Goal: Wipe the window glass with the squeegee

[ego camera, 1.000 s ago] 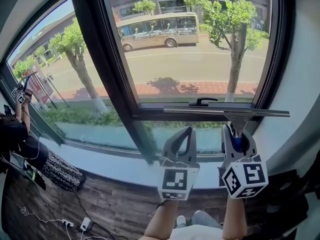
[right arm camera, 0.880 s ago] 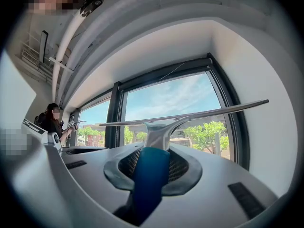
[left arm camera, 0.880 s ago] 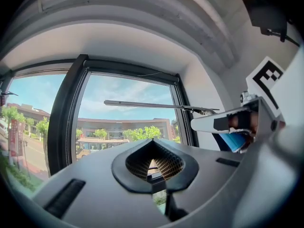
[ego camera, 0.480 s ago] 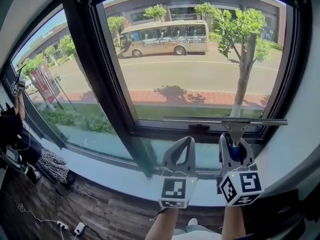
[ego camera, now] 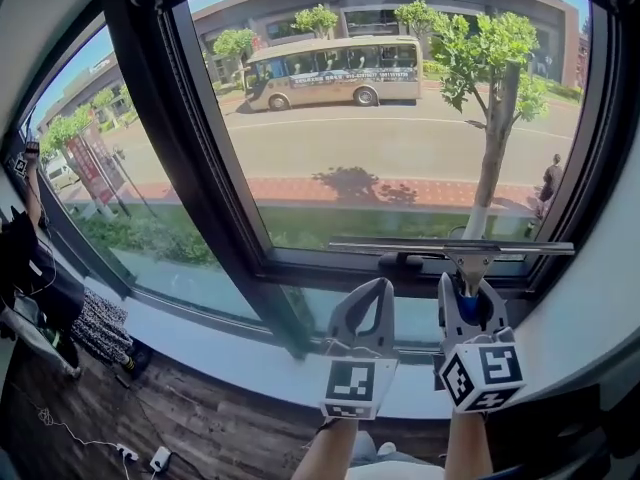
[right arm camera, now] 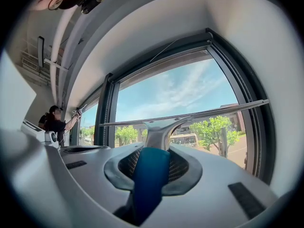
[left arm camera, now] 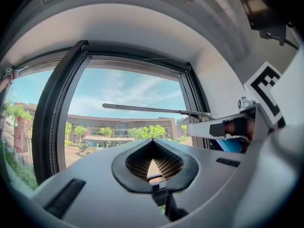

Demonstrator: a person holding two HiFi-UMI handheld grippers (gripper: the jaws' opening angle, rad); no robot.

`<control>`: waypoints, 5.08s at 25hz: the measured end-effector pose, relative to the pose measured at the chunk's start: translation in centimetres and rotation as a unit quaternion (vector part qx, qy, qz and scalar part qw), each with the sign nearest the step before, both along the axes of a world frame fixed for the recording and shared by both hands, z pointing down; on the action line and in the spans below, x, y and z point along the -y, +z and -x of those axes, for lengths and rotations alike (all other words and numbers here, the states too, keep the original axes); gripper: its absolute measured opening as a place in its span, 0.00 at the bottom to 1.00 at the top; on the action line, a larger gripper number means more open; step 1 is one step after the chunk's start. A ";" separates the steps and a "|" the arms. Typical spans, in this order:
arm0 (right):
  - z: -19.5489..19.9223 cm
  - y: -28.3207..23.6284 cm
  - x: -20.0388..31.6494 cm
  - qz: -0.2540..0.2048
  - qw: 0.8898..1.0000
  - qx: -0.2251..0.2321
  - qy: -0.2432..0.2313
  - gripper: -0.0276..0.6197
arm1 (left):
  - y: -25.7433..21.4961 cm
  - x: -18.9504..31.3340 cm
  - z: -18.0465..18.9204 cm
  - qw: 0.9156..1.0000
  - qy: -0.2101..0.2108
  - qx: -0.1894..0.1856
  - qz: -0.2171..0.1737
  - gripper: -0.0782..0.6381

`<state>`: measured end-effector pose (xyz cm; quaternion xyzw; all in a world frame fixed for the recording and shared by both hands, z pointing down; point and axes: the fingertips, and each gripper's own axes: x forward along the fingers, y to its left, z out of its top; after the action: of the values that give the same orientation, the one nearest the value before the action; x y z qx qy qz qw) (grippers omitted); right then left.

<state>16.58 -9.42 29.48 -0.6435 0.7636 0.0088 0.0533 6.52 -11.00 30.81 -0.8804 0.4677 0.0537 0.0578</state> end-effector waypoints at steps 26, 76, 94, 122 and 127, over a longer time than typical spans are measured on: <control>5.9 -5.9 14.0 -0.045 0.999 0.014 0.022 0.16 | -1.4 14.3 6.2 1.000 0.023 0.005 -0.016 0.10; 19.6 -33.6 27.2 -0.092 0.995 -0.021 0.019 0.16 | -8.4 10.7 16.2 0.993 -0.043 -0.053 -0.097 0.10; 20.8 -31.2 27.0 -0.087 0.995 -0.038 -0.002 0.16 | -7.8 10.2 16.1 0.995 -0.043 -0.049 -0.081 0.10; 20.5 -22.6 27.7 -0.045 0.998 -0.036 0.005 0.16 | -5.6 11.0 17.8 0.997 -0.054 -0.034 -0.052 0.10; 20.4 -20.5 27.3 -0.034 0.999 -0.038 0.004 0.16 | -5.0 10.4 17.9 0.997 -0.058 -0.029 -0.048 0.10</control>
<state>-3.79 -36.76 9.01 -0.6434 0.7619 0.0593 0.0458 -11.39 -21.41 25.80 -0.8462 0.5161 0.0983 0.0891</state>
